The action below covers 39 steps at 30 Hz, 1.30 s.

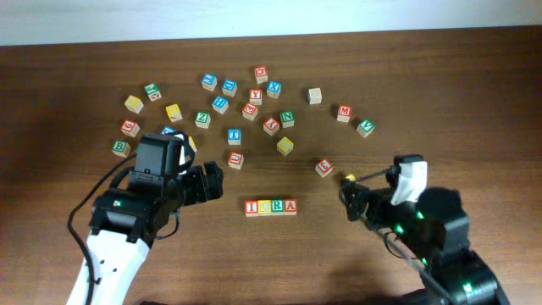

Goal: Spell out ICRA

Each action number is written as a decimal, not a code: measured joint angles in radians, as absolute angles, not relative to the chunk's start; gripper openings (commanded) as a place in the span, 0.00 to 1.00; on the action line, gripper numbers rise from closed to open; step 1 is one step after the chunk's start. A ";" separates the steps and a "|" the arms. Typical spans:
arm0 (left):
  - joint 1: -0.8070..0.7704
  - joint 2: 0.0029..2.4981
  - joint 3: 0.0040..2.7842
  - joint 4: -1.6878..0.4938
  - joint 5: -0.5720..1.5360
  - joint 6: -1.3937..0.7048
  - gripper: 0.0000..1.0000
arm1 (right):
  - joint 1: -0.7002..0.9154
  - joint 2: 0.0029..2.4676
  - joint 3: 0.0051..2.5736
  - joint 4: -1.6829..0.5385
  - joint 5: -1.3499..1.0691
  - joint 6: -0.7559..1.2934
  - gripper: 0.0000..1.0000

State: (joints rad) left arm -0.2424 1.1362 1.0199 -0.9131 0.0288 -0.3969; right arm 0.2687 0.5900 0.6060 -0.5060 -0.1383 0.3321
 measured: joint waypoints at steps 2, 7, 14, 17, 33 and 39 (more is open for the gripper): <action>-0.242 1.136 1.020 -0.912 0.028 -0.397 0.99 | 0.261 0.493 0.567 -0.494 -0.142 0.258 0.98; -0.242 1.137 1.020 -0.913 0.026 -0.397 0.99 | 0.229 0.318 0.475 -0.437 -0.144 0.157 0.98; -0.242 1.137 1.020 -0.913 0.025 -0.397 0.99 | 0.184 0.177 0.280 -0.291 -0.137 0.134 0.99; -0.242 1.137 1.020 -0.913 0.025 -0.397 0.99 | 0.176 0.131 0.212 -0.223 -0.136 0.131 0.98; -0.242 1.137 1.020 -0.913 0.025 -0.397 1.00 | 0.092 0.015 0.076 -0.041 -0.130 -0.062 0.98; -0.242 1.137 1.020 -0.913 0.025 -0.397 0.99 | 0.083 0.015 0.013 0.030 -0.104 -0.064 0.98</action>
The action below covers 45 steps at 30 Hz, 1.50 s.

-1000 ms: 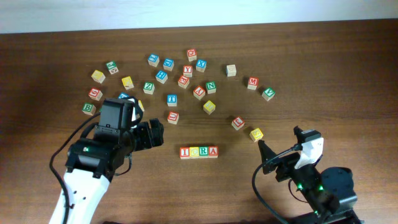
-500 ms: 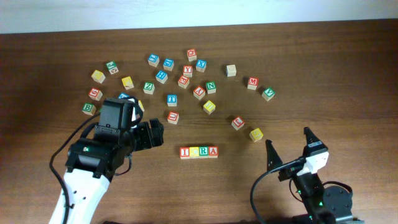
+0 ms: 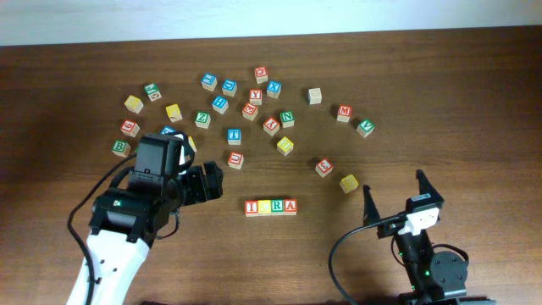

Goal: Spell out ICRA

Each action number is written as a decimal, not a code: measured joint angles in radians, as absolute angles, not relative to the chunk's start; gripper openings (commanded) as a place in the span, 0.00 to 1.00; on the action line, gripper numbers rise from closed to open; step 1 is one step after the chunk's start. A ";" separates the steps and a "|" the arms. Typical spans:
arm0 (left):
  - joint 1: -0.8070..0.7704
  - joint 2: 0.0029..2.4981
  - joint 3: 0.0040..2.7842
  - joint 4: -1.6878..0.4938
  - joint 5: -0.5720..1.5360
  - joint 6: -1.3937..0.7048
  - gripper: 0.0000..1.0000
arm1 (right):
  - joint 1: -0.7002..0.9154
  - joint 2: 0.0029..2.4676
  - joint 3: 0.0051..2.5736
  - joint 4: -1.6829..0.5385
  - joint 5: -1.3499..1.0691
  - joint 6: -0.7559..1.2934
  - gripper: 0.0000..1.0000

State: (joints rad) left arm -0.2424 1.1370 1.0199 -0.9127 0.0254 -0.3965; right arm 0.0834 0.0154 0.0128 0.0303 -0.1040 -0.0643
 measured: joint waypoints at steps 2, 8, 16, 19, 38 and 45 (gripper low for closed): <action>-0.242 1.137 1.020 -0.913 0.025 -0.397 0.99 | 0.053 0.015 0.013 0.006 -0.091 -0.056 0.98; -0.242 1.137 1.020 -0.913 0.025 -0.397 1.00 | 0.012 0.014 0.012 -0.074 -0.034 0.024 0.98; -0.242 1.137 1.020 -0.913 0.025 -0.397 0.99 | 0.012 0.014 0.012 -0.075 -0.022 0.030 0.98; -0.242 1.137 1.020 -0.913 0.025 -0.397 0.99 | 0.012 0.014 0.012 -0.075 -0.022 0.025 0.98; -0.242 1.137 1.020 -0.913 0.025 -0.397 0.99 | 0.012 0.014 0.012 -0.075 -0.023 0.010 0.98; -0.242 1.137 1.020 -0.913 0.025 -0.397 0.99 | 0.012 0.014 0.012 -0.075 -0.023 0.010 0.98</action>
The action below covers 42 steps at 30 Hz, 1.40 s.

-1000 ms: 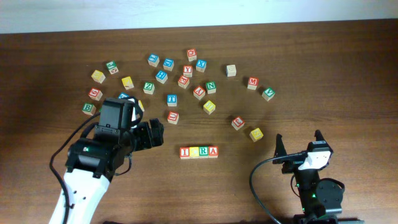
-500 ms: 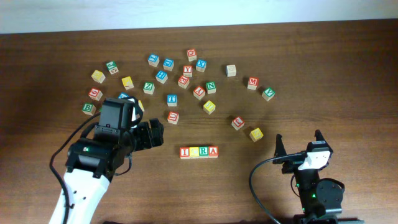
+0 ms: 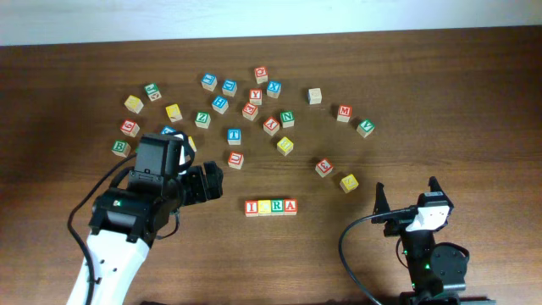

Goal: Spell out ICRA

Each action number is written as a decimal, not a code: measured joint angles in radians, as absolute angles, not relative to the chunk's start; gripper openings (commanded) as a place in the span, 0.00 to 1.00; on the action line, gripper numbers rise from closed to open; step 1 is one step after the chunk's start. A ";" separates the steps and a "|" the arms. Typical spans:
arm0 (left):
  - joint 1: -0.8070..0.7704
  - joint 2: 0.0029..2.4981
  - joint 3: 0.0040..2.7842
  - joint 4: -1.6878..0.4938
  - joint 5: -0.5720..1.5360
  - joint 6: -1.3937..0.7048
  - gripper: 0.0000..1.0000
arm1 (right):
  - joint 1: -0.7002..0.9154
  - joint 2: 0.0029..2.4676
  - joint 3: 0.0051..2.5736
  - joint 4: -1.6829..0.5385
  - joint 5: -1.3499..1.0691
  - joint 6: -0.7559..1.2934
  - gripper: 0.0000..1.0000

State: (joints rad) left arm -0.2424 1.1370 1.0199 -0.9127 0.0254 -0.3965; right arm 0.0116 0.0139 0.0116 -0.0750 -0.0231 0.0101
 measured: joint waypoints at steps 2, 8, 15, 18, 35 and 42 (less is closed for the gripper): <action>-0.242 1.137 1.020 -0.913 0.025 -0.397 0.99 | 0.012 0.014 0.012 -0.075 -0.023 0.010 0.98; -0.242 1.137 1.020 -0.913 0.025 -0.397 0.99 | 0.012 0.014 0.012 -0.075 -0.023 0.010 0.98; -0.242 1.137 1.020 -0.913 0.025 -0.397 0.99 | 0.012 0.014 0.012 -0.075 -0.023 0.010 0.98; -0.243 1.137 1.020 -0.913 0.025 -0.397 0.99 | 0.012 0.014 0.012 -0.075 -0.023 0.010 0.98; -0.249 1.135 1.014 -0.820 -0.129 -0.359 0.99 | 0.012 0.014 0.012 -0.075 -0.023 0.010 0.98; -0.205 0.976 0.950 -0.686 -0.119 -0.233 0.99 | 0.012 0.014 0.012 -0.075 -0.023 0.011 0.98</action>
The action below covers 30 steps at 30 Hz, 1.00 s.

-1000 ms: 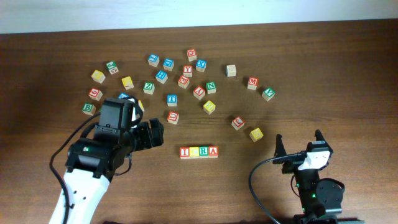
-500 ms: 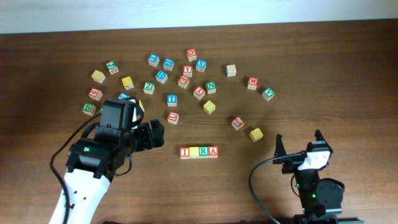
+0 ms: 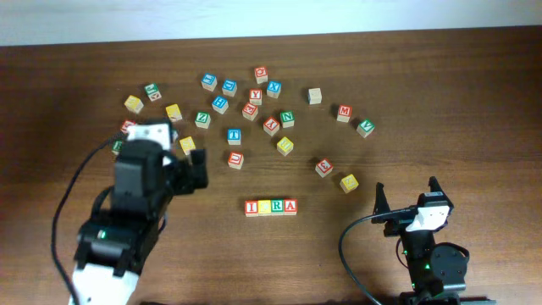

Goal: Spell out ICRA

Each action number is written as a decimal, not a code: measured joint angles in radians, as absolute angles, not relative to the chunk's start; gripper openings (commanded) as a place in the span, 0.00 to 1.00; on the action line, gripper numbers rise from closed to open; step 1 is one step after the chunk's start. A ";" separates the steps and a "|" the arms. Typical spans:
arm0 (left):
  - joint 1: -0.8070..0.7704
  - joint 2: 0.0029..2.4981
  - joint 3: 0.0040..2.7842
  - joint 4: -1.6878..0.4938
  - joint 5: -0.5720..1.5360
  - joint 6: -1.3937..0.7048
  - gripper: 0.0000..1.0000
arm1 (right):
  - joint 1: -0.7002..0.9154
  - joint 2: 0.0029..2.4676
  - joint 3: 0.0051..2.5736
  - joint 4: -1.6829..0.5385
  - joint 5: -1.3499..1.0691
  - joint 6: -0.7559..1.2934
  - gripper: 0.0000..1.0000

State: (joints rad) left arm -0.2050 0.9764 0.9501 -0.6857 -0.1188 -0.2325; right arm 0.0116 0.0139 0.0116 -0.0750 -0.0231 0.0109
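Note:
A row of four letter blocks [image 3: 271,207] lies at the front middle of the table and reads I, C, R, A, the blocks touching side by side. My left gripper [image 3: 200,170] hovers left of the row and a little behind it, open and holding nothing. At the front right my right gripper [image 3: 406,191] points toward the back, its fingers [image 3: 378,197] spread wide and empty. Neither gripper touches the row.
Several loose letter blocks lie scattered across the back of the table. A red block [image 3: 323,167] and a yellow block [image 3: 349,182] lie between the row and my right gripper. A yellow block [image 3: 187,145] sits just behind my left gripper.
My left arm has drawn back to the left and toward the rear, its gripper now farther from the row. The right arm and all the blocks are where they were.
The four-block row stood in place at every moment. My right gripper was first out over the table beside the yellow block, then back at the front right with its fingers open, then slightly farther right. The left arm stayed put until its latest shift.

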 measured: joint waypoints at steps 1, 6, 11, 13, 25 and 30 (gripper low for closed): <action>-0.170 0.936 0.897 -0.656 -0.096 -0.227 0.99 | 0.012 0.013 0.012 -0.074 -0.023 0.010 0.98; 0.019 0.649 0.485 -0.331 0.132 -0.171 0.99 | 0.012 0.011 0.012 -0.075 -0.023 0.010 0.98; 0.034 0.428 0.315 -0.245 0.237 -0.137 0.99 | 0.012 0.011 0.012 -0.075 -0.023 0.010 0.98; 0.035 0.388 0.308 -0.242 0.238 -0.134 0.99 | 0.012 0.011 0.012 -0.075 -0.023 0.010 0.98; 0.035 0.086 0.085 -0.109 0.221 -0.130 0.99 | 0.012 0.011 0.012 -0.075 -0.023 0.010 0.98; 0.035 0.017 0.038 -0.058 0.199 -0.127 1.00 | 0.012 0.011 0.012 -0.075 -0.023 0.010 0.98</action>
State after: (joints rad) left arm 0.0345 0.0166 0.0380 -0.0578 0.1989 -0.1272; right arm 0.0116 0.0109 0.0120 -0.0750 -0.0231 0.0101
